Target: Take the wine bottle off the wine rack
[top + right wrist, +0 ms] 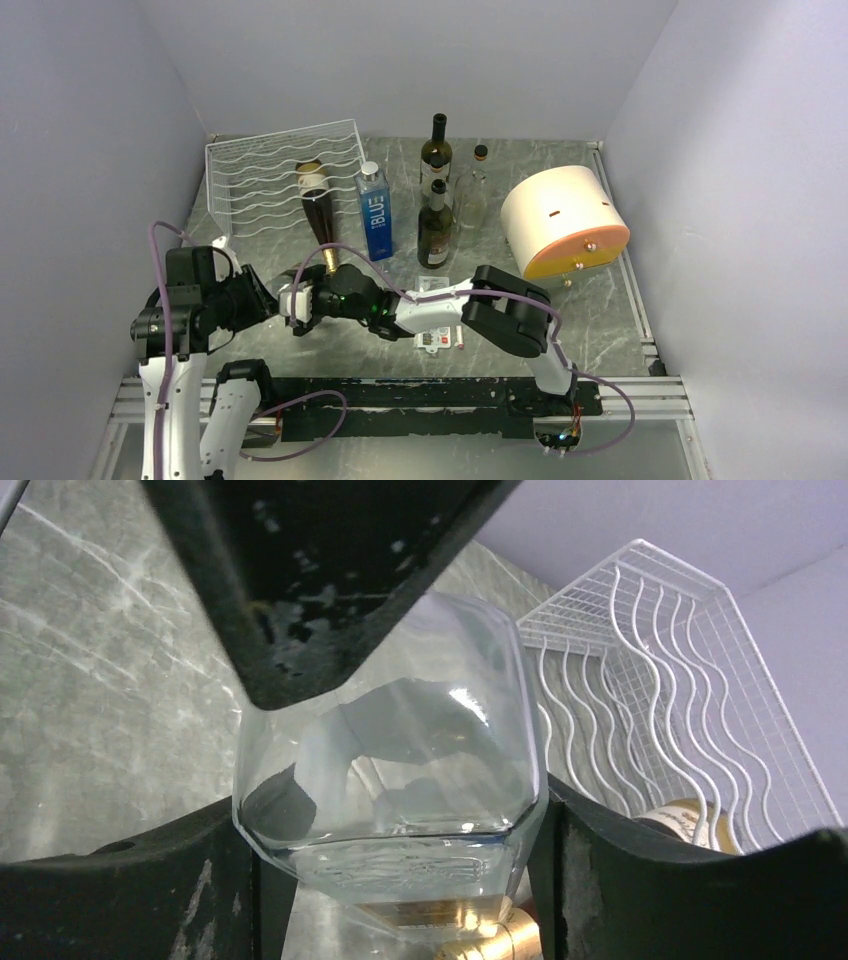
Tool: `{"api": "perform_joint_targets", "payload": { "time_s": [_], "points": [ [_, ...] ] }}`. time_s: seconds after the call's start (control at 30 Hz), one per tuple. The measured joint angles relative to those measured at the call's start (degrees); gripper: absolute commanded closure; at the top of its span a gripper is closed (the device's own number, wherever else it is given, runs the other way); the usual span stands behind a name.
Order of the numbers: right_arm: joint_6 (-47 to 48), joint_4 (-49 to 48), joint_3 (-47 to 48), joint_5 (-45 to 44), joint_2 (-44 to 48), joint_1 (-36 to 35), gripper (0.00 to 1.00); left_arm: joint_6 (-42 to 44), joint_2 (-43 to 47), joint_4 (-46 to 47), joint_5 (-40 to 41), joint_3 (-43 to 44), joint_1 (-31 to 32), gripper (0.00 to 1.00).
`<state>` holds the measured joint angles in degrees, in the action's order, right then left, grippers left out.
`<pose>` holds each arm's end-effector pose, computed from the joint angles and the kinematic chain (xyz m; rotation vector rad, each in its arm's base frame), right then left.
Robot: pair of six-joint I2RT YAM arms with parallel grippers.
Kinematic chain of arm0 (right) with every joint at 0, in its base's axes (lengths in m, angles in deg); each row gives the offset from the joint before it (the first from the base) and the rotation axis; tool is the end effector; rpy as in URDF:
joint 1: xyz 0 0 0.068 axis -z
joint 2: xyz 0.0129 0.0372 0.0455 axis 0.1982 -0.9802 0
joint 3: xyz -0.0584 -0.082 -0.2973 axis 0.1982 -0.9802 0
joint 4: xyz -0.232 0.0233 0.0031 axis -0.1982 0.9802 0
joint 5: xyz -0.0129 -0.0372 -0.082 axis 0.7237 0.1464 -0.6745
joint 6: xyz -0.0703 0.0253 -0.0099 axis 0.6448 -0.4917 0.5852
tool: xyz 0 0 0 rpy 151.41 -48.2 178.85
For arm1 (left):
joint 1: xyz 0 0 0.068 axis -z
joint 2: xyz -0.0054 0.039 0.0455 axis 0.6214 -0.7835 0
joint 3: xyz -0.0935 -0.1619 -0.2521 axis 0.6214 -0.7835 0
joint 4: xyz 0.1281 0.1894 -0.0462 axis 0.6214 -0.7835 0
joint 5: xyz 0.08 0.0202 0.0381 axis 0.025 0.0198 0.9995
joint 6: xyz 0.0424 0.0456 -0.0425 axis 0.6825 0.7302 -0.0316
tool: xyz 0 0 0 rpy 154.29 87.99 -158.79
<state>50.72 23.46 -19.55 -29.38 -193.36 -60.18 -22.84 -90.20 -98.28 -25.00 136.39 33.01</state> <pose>0.1431 0.4592 0.2413 -1.5073 0.8914 0.5266 0.0338 -0.0149 0.3045 -0.4864 2.4745 -0.4811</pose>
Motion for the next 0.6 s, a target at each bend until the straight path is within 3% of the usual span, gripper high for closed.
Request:
{"api": "perform_joint_targets", "payload": {
  "time_s": [0.1, 0.23, 0.4, 0.6],
  "points": [
    [0.2, -0.5, 0.1, 0.1, 0.0, 0.2, 0.52, 0.0, -0.6, 0.0, 0.0, 0.9, 0.0, 0.56],
    [-3.4, -2.2, -0.2, 0.3, 0.0, 0.4, 0.67, 1.2, -0.8, -0.2, -0.5, 2.6, 0.0, 0.03],
    [-10.0, -7.0, -5.2, 0.2, 2.8, 1.5, 0.75, 2.3, -0.4, -0.1, -2.7, 6.7, 0.2, 0.0],
    [-17.0, -5.7, -11.6, 0.2, 9.4, 0.2, 0.88, 1.8, 0.0, 4.2, -4.2, 12.4, 0.3, 0.0]
  ]
}}
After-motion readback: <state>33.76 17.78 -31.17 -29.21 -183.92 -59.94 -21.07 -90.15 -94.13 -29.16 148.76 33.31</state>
